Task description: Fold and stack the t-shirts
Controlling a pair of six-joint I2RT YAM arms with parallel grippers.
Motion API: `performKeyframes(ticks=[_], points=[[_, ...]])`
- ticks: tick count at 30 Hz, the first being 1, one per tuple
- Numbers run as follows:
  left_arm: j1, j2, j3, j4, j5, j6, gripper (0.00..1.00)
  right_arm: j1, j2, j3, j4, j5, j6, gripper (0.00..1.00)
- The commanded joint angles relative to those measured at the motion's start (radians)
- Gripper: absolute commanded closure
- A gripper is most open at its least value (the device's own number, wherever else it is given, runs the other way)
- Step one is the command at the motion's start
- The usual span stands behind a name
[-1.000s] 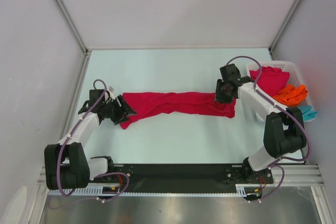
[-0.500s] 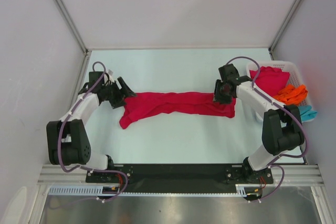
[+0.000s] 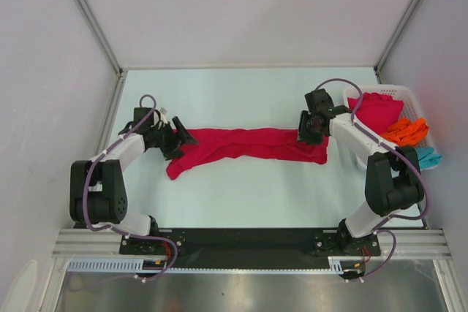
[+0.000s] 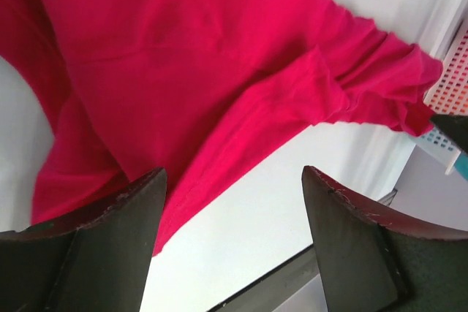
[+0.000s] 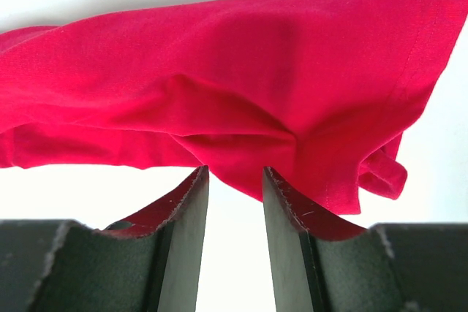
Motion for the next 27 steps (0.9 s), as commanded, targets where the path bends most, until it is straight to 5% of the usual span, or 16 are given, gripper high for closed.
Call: performKeyframes(ticks=[1, 10, 15, 16, 20, 23, 27], points=[[-0.016, 0.014, -0.016, 0.058, 0.037, -0.026, 0.2, -0.004, -0.047, 0.001, 0.017, -0.005, 0.007, 0.59], [-0.06, 0.022, -0.053, 0.075, 0.038, -0.032, 0.22, -0.01, -0.068, -0.018, 0.026, -0.013, 0.013, 0.59], [-0.076, 0.013, -0.077, 0.084, 0.044, -0.04, 0.32, -0.012, -0.067, -0.019, 0.026, -0.013, 0.013, 0.59], [-0.077, 0.004, -0.079, 0.083, 0.045, -0.04, 0.36, -0.012, -0.067, -0.019, 0.025, -0.013, 0.011, 0.59], [-0.077, -0.021, -0.102, 0.081, 0.051, -0.043, 0.88, -0.013, -0.067, -0.016, 0.028, -0.013, 0.01, 0.59], [-0.077, -0.046, -0.11, 0.067, 0.048, -0.038, 1.0, -0.015, -0.064, -0.013, 0.029, -0.016, 0.01, 0.59], [-0.079, -0.094, -0.108, 0.034, 0.028, -0.028, 1.0, -0.018, -0.058, -0.013, 0.037, -0.021, 0.01, 0.59]])
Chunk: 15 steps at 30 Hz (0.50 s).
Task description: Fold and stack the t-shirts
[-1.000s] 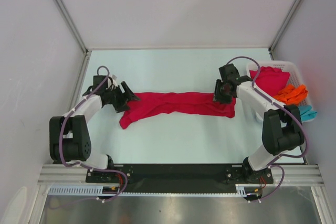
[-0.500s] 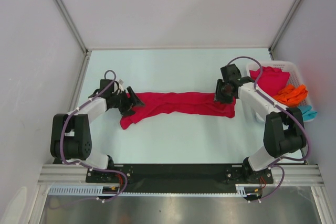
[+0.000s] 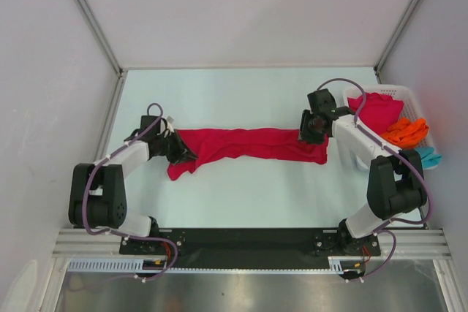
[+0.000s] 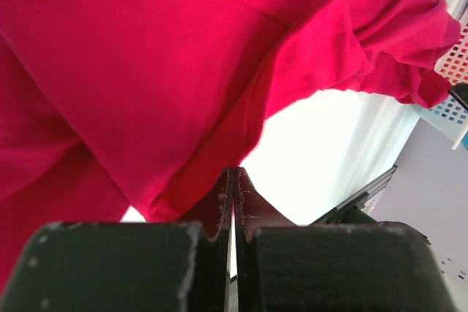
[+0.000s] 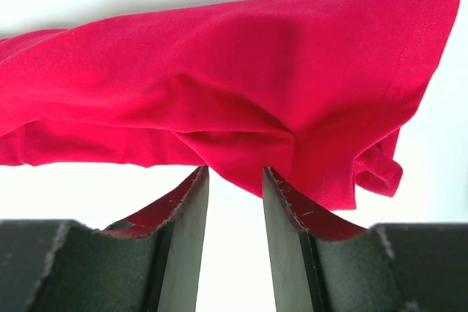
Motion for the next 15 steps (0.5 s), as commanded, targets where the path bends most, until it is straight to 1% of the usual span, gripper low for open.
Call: performKeyframes(ticks=[1, 6, 11, 15], points=[[-0.007, -0.087, 0.001, -0.027, -0.006, 0.016, 1.0, -0.008, -0.023, 0.003, 0.023, -0.013, 0.009, 0.59], [-0.008, -0.163, 0.007, -0.081, -0.033, 0.037, 1.0, -0.008, -0.014, 0.0, 0.034, -0.014, 0.012, 0.59], [-0.015, -0.176, -0.039, -0.074, 0.01, 0.04, 1.0, -0.008, -0.003, -0.011, 0.051, -0.013, 0.017, 0.59], [-0.051, -0.204, -0.092, -0.067, 0.037, 0.039, 1.0, -0.008, 0.004, -0.012, 0.055, -0.037, 0.017, 0.6]])
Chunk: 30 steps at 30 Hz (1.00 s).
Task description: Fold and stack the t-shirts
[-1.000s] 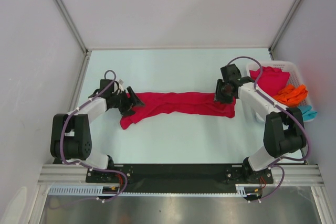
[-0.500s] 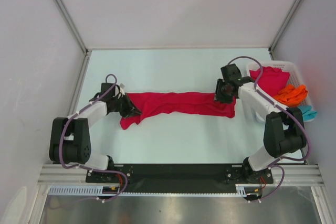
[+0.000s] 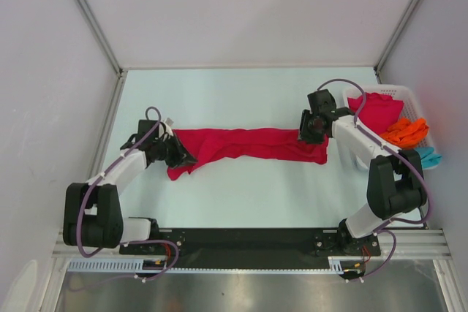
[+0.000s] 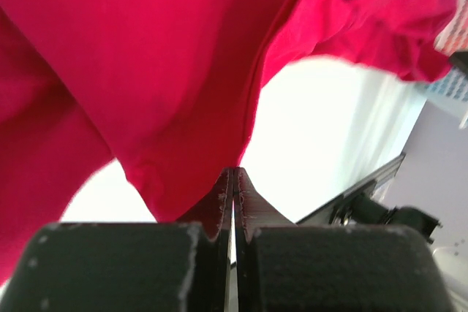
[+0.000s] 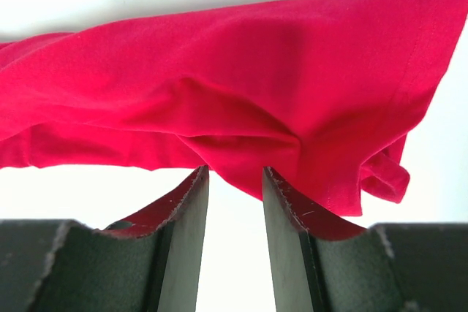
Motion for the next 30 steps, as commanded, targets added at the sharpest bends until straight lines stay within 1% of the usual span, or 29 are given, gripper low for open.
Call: performKeyframes(ticks=[1, 3, 6, 9, 15, 19, 24, 27, 29, 30], points=[[-0.041, -0.053, -0.067, -0.006, 0.057, 0.02, 1.0, -0.004, 0.003, -0.003, 0.031, -0.019, 0.009, 0.59], [-0.044, -0.089, -0.102, -0.018, 0.069, 0.023, 1.0, -0.006, 0.003, -0.005, 0.031, -0.016, 0.006, 0.59], [-0.044, -0.134, -0.125, -0.049, 0.042, 0.034, 1.0, -0.011, 0.006, -0.008, 0.034, -0.016, 0.007, 0.59], [-0.044, -0.151, -0.135, -0.058, 0.022, 0.034, 1.0, -0.009, 0.011, -0.011, 0.042, -0.022, 0.012, 0.59], [-0.044, -0.143, -0.124, -0.058, 0.025, 0.023, 0.98, -0.008, 0.017, -0.011, 0.047, -0.024, 0.012, 0.58], [-0.044, -0.154, -0.147, -0.061, 0.026, 0.012, 0.92, -0.012, 0.018, -0.005, 0.043, -0.016, 0.01, 0.57], [-0.046, -0.232, -0.19, -0.049, 0.029, -0.034, 0.89, -0.015, 0.04, 0.012, 0.043, -0.016, 0.013, 0.55], [-0.046, -0.244, -0.187, -0.049, 0.022, -0.045, 0.79, -0.015, 0.058, 0.023, 0.037, -0.011, 0.013, 0.52], [-0.046, -0.237, -0.178, -0.049, 0.032, -0.045, 0.64, -0.017, 0.069, 0.032, 0.03, 0.021, 0.015, 0.52], [-0.046, -0.237, -0.173, -0.047, 0.034, -0.046, 0.62, -0.02, 0.071, 0.036, 0.027, 0.026, 0.015, 0.51]])
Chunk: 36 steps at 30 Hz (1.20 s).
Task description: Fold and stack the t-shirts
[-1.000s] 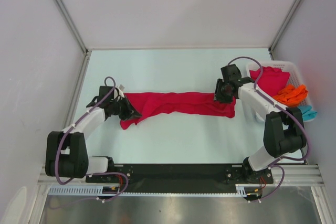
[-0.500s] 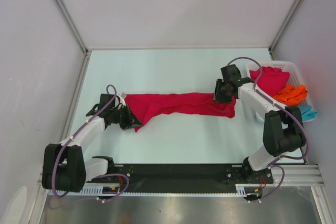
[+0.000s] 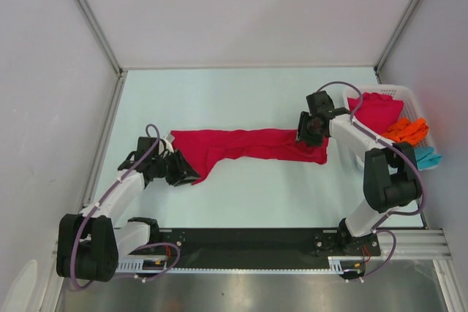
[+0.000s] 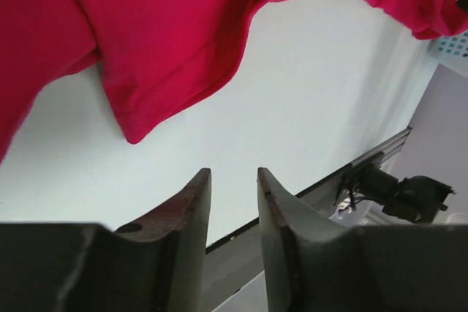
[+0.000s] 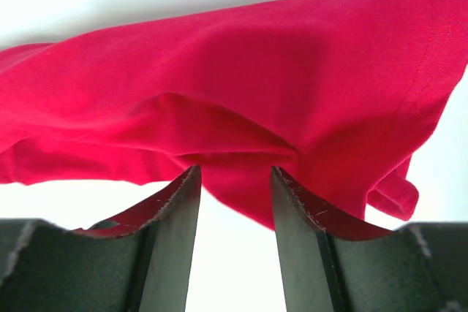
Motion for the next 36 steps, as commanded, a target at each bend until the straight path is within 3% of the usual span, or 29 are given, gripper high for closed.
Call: performKeyframes(ticks=[1, 4, 6, 18, 36], points=[[-0.005, -0.011, 0.02, 0.016, 0.015, -0.023, 0.48, -0.013, 0.015, 0.052, -0.005, 0.059, 0.006, 0.51], [-0.005, -0.003, 0.042, 0.017, 0.015, -0.021, 0.36, -0.023, 0.004, 0.065, -0.036, 0.125, 0.003, 0.5], [-0.005, 0.014, 0.055, 0.025, 0.02, -0.02, 0.35, -0.026, -0.019, 0.073, -0.059, 0.156, 0.003, 0.49], [-0.005, 0.115, 0.068, 0.088, 0.069, -0.005, 0.35, -0.029, -0.18, 0.018, -0.156, 0.233, 0.026, 0.46], [-0.005, 0.088, 0.062, 0.06, 0.087, 0.014, 0.34, -0.029, -0.14, -0.074, -0.078, 0.193, 0.062, 0.47]])
